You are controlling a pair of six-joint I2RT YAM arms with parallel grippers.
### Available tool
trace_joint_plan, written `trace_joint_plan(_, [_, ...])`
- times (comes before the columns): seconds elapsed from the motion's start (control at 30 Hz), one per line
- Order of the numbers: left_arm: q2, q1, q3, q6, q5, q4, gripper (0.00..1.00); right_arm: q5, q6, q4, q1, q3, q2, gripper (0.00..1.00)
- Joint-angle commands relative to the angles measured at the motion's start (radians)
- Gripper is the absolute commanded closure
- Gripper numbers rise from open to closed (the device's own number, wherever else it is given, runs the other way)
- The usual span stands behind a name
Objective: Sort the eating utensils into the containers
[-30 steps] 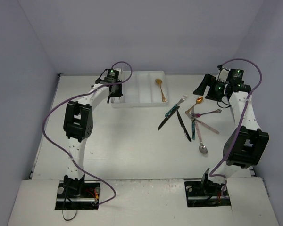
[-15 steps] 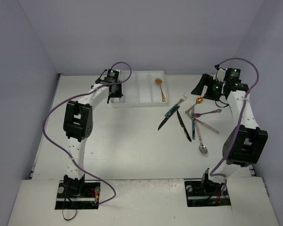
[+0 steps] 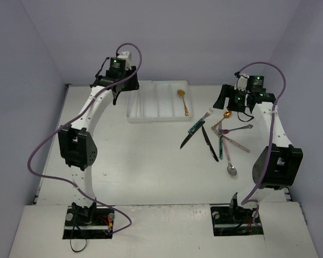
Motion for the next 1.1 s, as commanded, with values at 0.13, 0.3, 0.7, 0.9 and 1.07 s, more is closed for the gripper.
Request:
trace_joint_plan(0.13, [-0.29, 0.016, -0.015, 0.124, -0.016, 0.003, 0.55, 0.369, -0.223, -0.022, 0.324, 0.008, -0.058, 0.33])
trace_joint_plan(0.3, [-0.426, 0.019, -0.234, 0.179, -0.025, 0.016, 0.52, 0.515, -0.248, -0.023, 0.421, 0.019, 0.037, 0.39])
trace_joint_plan(0.7, [-0.595, 0.025, -0.476, 0.156, -0.046, 0.052, 0.52, 0.437, -0.179, -0.09, 0.428, -0.086, 0.115, 0.56])
trace_joint_plan(0.9, [-0.612, 0.025, -0.504, 0.133, -0.04, 0.055, 0.52, 0.442, -0.232, -0.157, 0.415, -0.216, 0.073, 0.61])
trace_joint_plan(1.07, [-0.615, 0.026, -0.532, 0.108, -0.03, 0.06, 0.52, 0.455, -0.24, -0.184, 0.401, -0.256, 0.078, 0.63])
